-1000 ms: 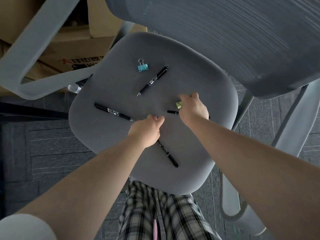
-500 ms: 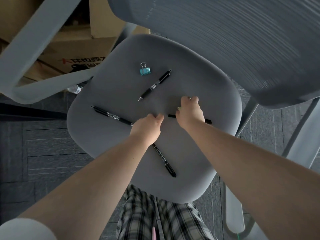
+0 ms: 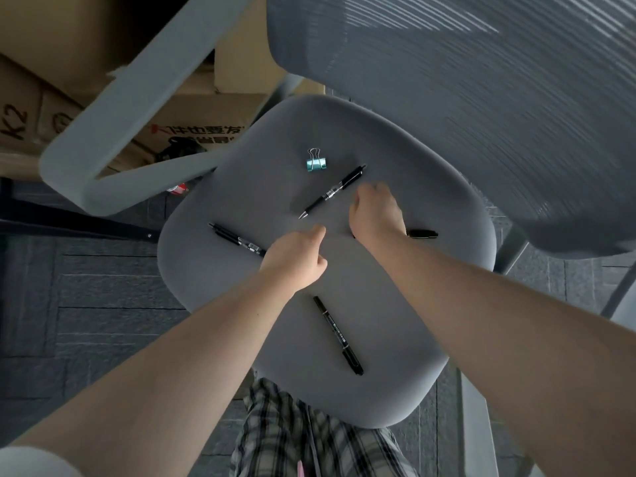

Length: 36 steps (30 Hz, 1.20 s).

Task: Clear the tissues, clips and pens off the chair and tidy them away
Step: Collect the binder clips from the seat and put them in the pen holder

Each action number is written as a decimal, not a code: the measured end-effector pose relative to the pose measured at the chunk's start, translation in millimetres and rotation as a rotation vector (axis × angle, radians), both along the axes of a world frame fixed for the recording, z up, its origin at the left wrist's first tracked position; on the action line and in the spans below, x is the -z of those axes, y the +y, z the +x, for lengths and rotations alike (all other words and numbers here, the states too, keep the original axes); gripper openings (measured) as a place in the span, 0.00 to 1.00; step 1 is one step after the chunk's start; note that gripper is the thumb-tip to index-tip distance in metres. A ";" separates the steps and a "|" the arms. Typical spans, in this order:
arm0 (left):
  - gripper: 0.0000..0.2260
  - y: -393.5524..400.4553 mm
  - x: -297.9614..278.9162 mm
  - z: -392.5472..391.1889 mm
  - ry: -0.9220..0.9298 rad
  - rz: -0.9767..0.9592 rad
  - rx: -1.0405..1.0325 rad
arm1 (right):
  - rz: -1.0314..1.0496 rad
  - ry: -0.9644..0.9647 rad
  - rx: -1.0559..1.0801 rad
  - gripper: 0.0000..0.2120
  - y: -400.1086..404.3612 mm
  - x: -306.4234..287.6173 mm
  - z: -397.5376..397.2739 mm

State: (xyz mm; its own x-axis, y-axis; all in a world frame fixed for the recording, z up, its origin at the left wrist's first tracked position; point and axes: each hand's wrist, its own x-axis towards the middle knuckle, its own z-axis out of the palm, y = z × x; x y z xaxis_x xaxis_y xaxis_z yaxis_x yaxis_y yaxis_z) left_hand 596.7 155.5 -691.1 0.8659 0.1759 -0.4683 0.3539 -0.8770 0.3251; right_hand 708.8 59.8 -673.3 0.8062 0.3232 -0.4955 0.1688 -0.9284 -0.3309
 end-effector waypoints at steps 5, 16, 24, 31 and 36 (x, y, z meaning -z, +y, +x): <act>0.07 20.7 -4.3 -2.5 0.003 -0.191 -0.178 | 0.093 -0.026 -0.048 0.12 36.2 -0.5 9.5; 0.05 65.1 -15.2 -1.9 -0.078 -0.262 -0.349 | 0.058 -0.034 -0.006 0.13 91.1 23.4 39.4; 0.05 79.9 -21.3 -7.2 -0.068 -0.215 -0.368 | 0.087 -0.059 -0.026 0.11 88.4 22.9 28.5; 0.05 87.3 -67.6 -25.0 -0.019 -0.179 -0.353 | 0.107 0.010 -0.099 0.07 68.4 -21.6 2.1; 0.05 98.2 -123.8 -53.7 -0.007 -0.122 -0.346 | 0.120 0.016 -0.229 0.07 65.0 -73.9 -19.7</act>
State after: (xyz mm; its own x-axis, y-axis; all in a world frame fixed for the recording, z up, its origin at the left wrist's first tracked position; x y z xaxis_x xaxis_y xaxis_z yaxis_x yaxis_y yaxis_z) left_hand 543.0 253.7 -567.3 0.7680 0.4023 -0.4983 0.6205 -0.6600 0.4236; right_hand 689.1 124.8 -599.4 0.6979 0.5534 -0.4546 0.3641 -0.8207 -0.4403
